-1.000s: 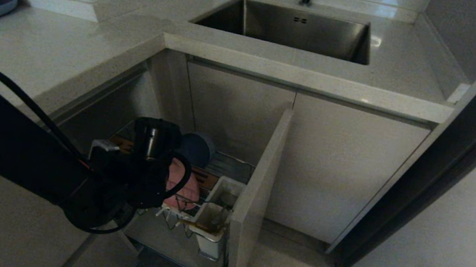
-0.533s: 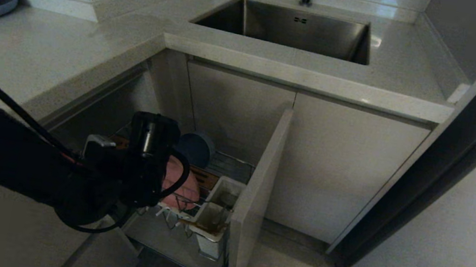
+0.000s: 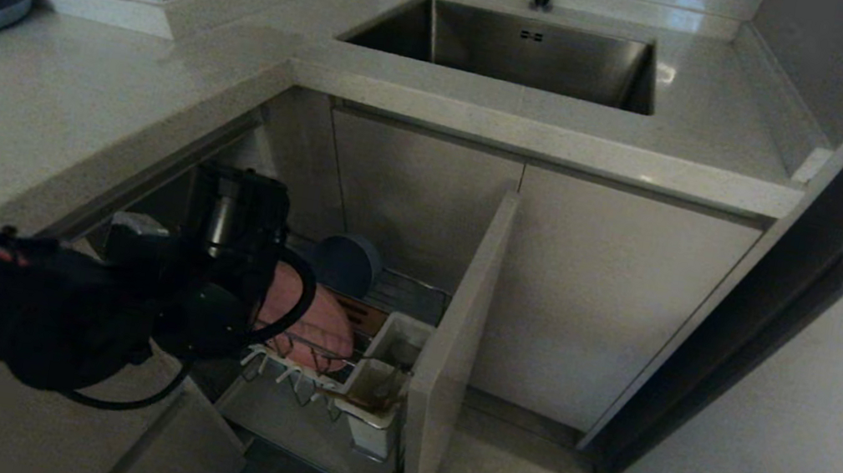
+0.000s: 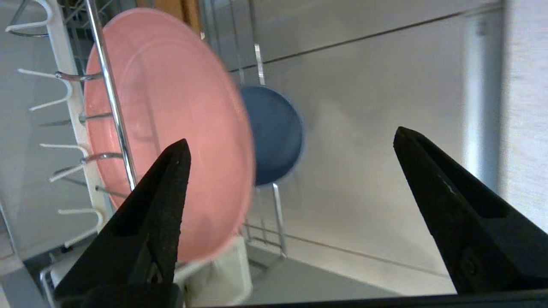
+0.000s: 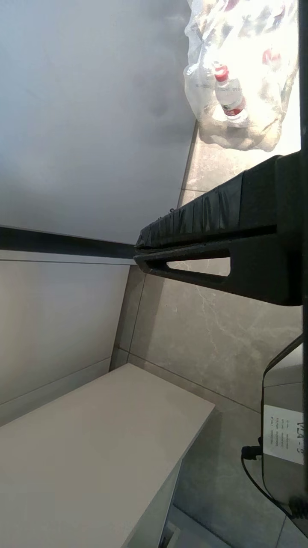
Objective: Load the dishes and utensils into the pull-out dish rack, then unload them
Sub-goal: Take the plate out of the cupboard
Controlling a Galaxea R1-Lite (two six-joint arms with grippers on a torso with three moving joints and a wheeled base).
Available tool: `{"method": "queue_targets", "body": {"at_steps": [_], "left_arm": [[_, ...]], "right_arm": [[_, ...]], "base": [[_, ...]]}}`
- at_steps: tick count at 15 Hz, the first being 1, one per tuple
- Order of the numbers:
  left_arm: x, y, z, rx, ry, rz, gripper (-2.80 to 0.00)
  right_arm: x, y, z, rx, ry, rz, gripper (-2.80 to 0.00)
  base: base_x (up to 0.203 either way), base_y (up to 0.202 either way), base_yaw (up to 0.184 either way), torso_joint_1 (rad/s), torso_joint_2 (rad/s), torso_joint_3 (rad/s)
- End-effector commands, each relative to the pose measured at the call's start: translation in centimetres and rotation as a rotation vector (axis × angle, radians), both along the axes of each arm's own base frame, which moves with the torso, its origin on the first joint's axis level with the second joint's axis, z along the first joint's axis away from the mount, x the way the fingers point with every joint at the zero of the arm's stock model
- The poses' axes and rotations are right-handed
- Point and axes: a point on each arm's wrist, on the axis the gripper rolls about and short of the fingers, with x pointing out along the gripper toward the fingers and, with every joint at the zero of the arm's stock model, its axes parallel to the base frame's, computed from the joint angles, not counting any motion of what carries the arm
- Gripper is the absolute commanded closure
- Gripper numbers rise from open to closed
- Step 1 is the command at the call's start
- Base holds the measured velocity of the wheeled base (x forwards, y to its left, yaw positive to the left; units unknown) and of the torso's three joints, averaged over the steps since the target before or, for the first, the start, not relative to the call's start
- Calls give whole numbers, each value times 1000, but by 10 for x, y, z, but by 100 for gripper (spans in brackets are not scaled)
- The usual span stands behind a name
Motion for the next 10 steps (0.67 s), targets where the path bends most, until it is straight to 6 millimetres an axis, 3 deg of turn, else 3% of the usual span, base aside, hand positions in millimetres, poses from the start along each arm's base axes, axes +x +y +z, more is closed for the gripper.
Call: {"method": "queue_targets", "body": {"at_steps": [1, 2, 3, 10], "left_arm": [[-16, 6, 22, -41, -60, -5, -280], [-24, 8, 31, -53, -80, -11, -280], [-31, 11, 39, -63, -97, -17, 0], [-103, 40, 89, -2, -152, -95, 0]], "right_arm": [[0, 0, 0, -1, 1, 1, 0], [0, 0, 0, -1, 1, 1, 0], [0, 0, 0, 0, 1, 1, 0], [0, 0, 0, 0, 1, 1, 0]], "base": [[0, 0, 0, 0, 0, 0], [0, 0, 0, 0, 0, 0], [0, 0, 0, 0, 0, 0], [0, 0, 0, 0, 0, 0]]}}
